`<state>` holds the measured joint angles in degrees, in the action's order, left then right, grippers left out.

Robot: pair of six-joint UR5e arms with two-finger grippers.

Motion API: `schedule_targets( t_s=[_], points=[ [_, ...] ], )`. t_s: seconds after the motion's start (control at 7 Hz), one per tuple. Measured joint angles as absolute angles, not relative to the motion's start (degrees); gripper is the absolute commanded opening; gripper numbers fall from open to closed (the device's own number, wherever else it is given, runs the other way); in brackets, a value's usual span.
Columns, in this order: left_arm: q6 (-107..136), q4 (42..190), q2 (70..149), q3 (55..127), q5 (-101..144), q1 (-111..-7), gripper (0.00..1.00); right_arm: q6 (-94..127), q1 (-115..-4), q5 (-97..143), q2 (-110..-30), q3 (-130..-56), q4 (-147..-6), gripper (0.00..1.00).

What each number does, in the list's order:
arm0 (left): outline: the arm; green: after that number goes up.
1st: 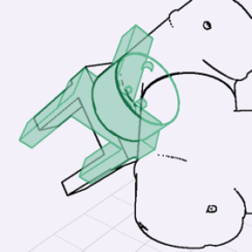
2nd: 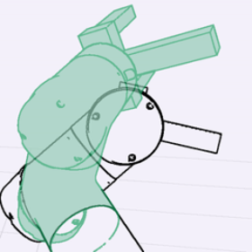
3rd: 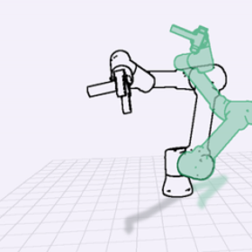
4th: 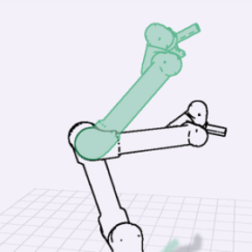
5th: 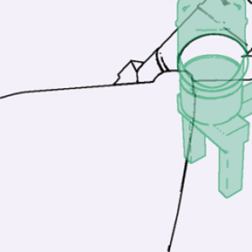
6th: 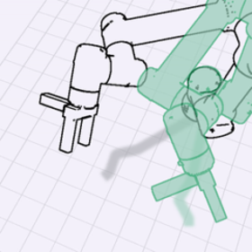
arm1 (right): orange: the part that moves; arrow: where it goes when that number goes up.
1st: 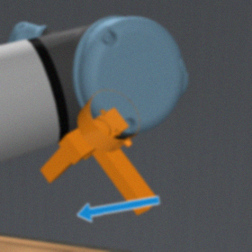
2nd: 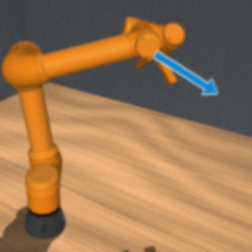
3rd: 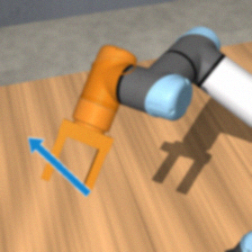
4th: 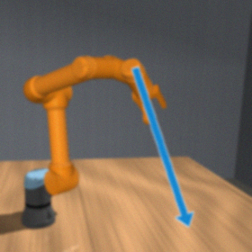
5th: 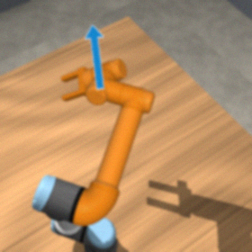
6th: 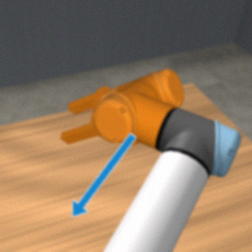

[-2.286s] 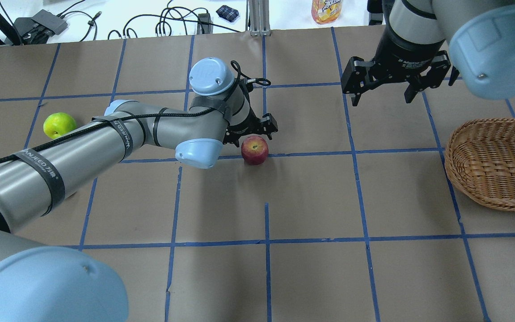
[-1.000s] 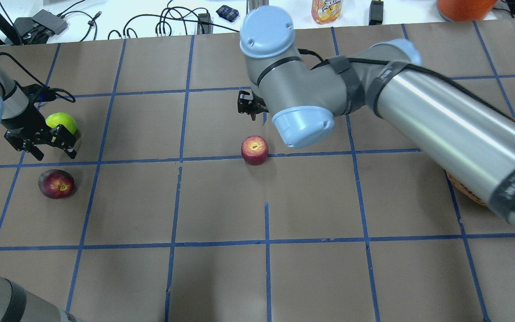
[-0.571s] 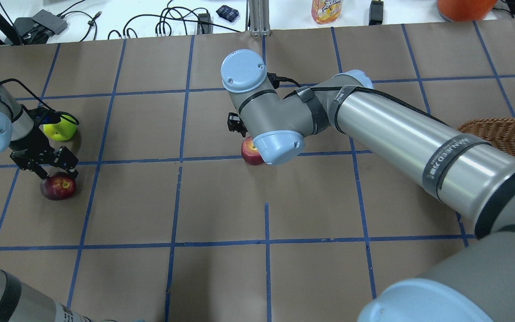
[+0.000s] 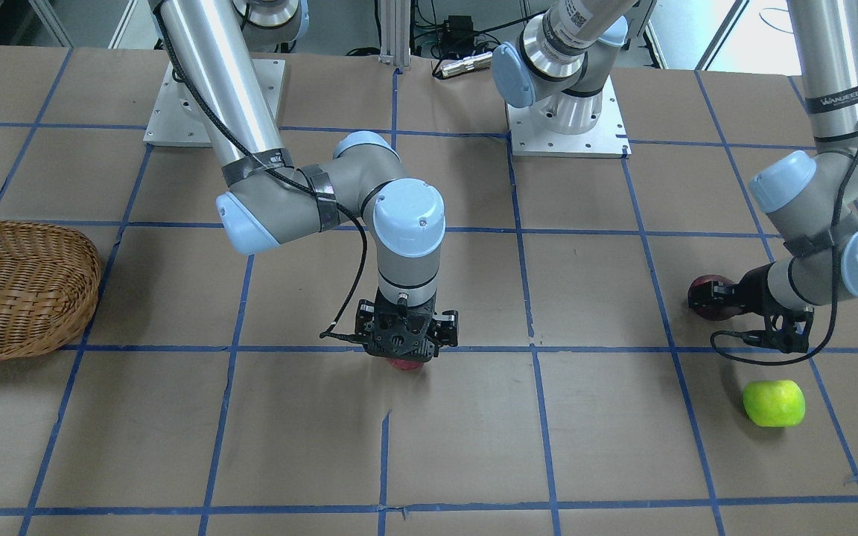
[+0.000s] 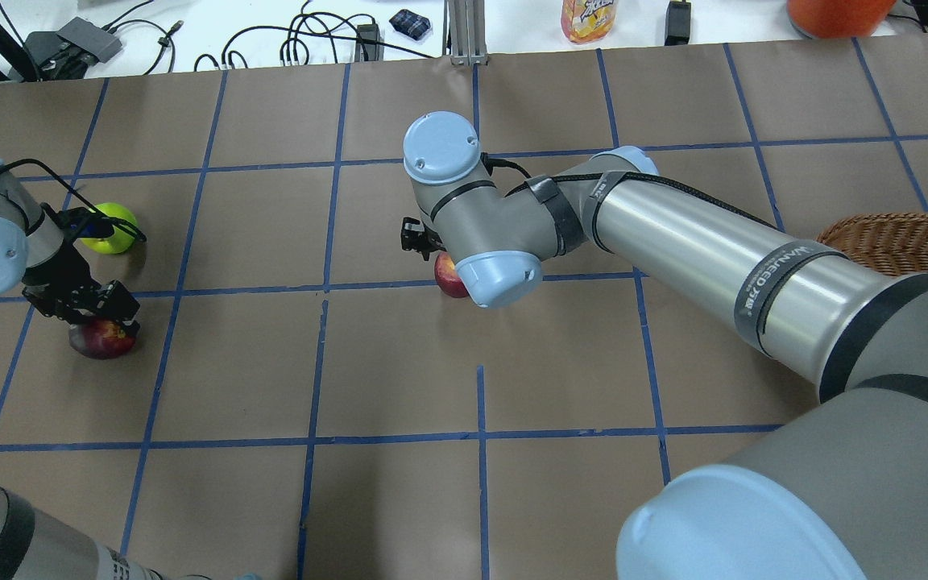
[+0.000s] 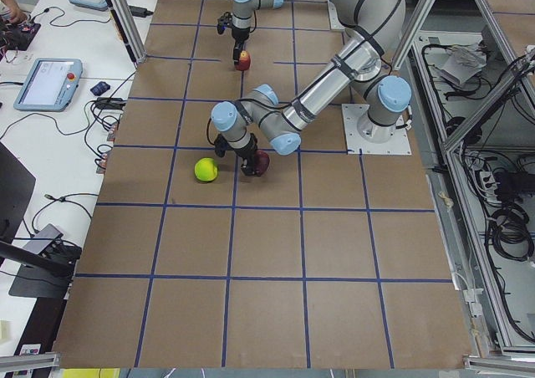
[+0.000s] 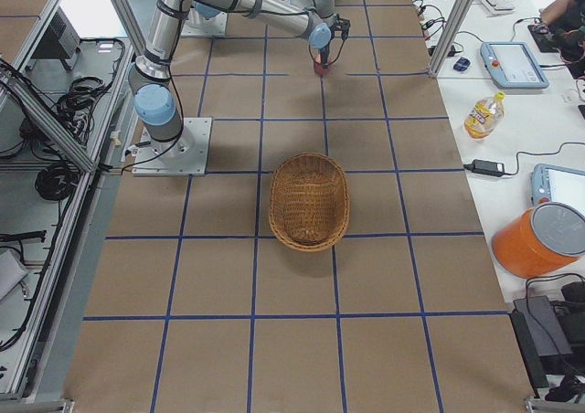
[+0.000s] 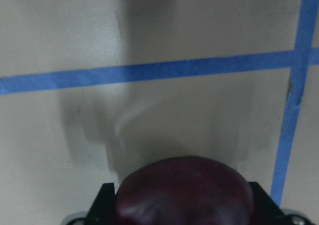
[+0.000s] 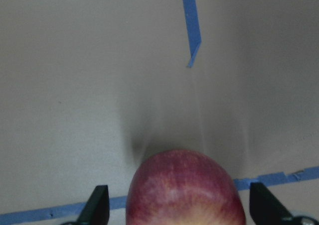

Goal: Put all apples into basket
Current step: 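Drop the red apple in the basket with right gripper while left centers dark apple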

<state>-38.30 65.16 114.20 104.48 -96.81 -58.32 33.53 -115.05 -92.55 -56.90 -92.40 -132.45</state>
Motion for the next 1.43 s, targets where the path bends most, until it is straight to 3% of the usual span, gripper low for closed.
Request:
schedule_targets(
  t_s=[0.14, 0.29, 0.71, 1.14, 1.43],
  points=[
    [-38.7, 65.6, 114.1, 102.4, -95.6, -59.5, 0.10, 33.3, -115.0, -92.5, -57.0, -93.4, -133.1, 0.55],
    [-38.1, 66.2, 114.6, 99.4, -92.1, -62.0, 0.10, 33.1, -115.0, -92.5, -57.1, -93.7, -134.1, 0.51],
    [-27.6, 67.0, 114.6, 95.0, -83.0, -75.3, 0.10, 30.7, -109.7, -93.1, -64.3, -94.6, -133.0, 0.53],
    [-8.6, 64.1, 115.9, 94.4, -77.3, -85.5, 0.11, 11.3, -89.7, -94.3, -78.3, -104.4, -127.8, 0.54],
    [9.9, 55.1, 119.2, 94.0, -77.0, -96.2, 0.15, -10.3, -72.5, -93.9, -82.3, -109.2, -127.5, 0.54]
  ],
)
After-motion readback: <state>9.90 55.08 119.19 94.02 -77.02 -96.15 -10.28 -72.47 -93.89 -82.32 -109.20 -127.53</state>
